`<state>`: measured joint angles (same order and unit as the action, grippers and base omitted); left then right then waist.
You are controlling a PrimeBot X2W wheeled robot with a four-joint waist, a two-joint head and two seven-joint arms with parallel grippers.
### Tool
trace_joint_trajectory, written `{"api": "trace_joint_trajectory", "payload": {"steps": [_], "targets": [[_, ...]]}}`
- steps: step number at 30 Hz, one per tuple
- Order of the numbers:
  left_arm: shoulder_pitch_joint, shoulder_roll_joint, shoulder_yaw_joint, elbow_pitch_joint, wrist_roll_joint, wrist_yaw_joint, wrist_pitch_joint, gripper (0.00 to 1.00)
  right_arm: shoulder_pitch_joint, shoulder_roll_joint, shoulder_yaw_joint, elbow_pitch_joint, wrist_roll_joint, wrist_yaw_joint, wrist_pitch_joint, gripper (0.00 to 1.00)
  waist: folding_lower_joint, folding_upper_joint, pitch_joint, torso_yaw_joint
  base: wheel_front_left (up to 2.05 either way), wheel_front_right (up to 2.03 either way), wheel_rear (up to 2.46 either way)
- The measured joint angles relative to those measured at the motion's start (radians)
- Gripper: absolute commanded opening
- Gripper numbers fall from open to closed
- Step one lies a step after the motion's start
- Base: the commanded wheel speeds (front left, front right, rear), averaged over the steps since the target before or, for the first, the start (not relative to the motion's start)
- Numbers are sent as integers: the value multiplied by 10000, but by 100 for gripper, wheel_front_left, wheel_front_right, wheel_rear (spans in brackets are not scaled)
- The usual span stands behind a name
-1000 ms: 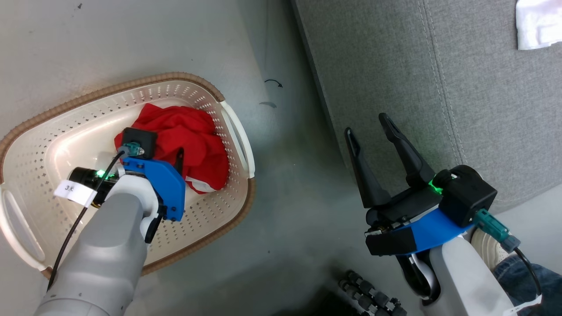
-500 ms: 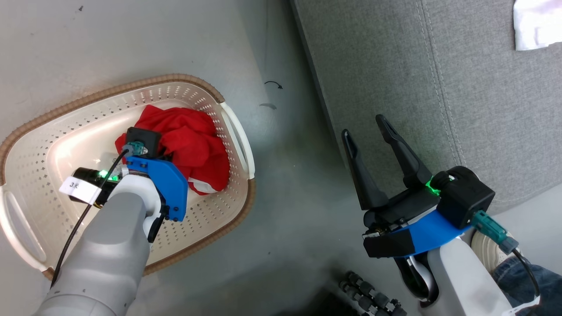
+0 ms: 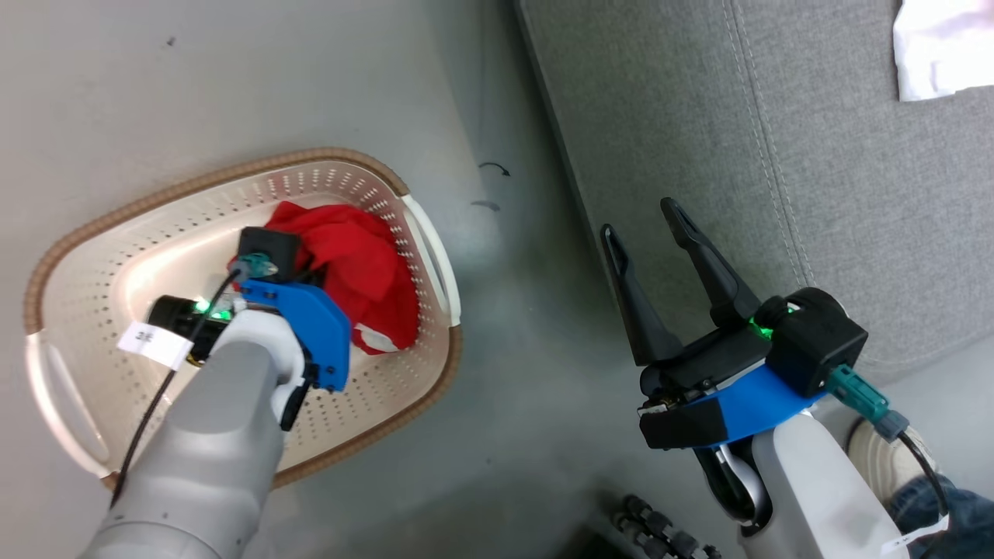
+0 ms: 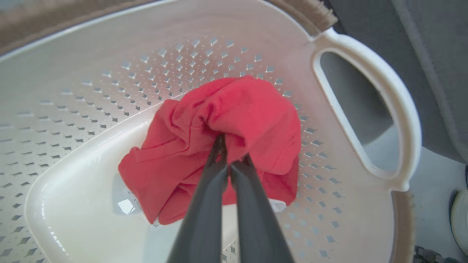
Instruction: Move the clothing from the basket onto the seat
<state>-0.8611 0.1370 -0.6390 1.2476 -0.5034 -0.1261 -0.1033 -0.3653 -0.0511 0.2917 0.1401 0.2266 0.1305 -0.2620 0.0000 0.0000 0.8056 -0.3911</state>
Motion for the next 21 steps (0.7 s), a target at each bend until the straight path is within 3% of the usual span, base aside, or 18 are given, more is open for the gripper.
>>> {"api": "trace_joint_trajectory", "payload": {"steps": [9,21], "targets": [[707,-451,-562,-533,-575,-36,-374,0,-104,10,-46,322,-499,0,33,100,0,0,-1053,805,0,0,0],[1744,-777,-1697,-1638,-1538,-36,-1127,0,321,19,-196,640,-895,0,633,100,-1,0,-3276,2036,0,0,0]]}}
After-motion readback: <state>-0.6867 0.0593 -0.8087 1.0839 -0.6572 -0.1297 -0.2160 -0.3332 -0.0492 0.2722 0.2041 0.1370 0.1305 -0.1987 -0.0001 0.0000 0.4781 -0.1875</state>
